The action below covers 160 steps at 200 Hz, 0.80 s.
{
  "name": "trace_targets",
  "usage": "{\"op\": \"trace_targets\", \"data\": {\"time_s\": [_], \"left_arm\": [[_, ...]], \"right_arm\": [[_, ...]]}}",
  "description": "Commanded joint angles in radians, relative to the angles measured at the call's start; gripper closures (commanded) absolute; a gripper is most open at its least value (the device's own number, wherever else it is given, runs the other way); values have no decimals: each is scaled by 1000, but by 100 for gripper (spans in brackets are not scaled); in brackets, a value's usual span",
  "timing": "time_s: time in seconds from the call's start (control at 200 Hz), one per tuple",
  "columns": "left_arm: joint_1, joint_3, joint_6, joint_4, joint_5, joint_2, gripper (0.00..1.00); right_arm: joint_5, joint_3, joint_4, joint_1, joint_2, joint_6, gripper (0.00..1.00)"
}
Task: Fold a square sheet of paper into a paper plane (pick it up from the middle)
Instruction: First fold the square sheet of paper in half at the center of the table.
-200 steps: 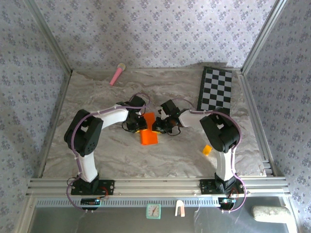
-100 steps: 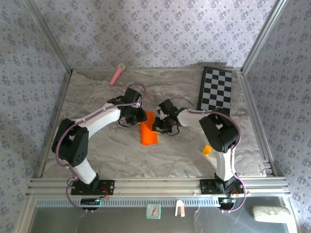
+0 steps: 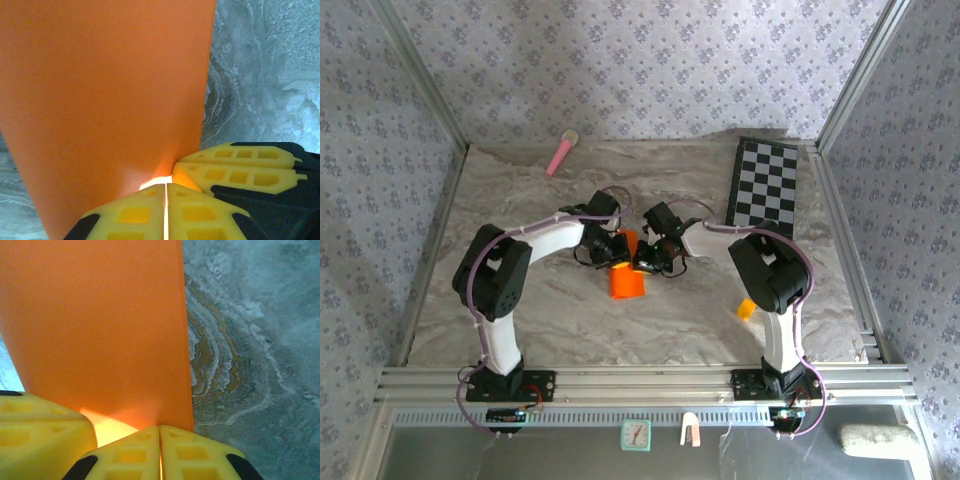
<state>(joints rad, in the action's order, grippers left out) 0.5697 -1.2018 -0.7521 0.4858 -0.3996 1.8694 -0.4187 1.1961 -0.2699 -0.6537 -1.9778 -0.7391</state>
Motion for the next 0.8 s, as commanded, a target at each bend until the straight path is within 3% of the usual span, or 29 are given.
{"op": "trace_targets", "data": {"time_s": [0.0,0.465,0.795], "left_arm": [[4,-19,12,5,-17,24,90],[-20,17,79,47,39,51,92],[-110,112,187,11,13,24,91]], "right_arm": [[169,-34,-160,-3,-96,15,92],[254,-15,-240,-22,-119,-11,92],[261,-31,-249,-26,-127,-17,92]]}}
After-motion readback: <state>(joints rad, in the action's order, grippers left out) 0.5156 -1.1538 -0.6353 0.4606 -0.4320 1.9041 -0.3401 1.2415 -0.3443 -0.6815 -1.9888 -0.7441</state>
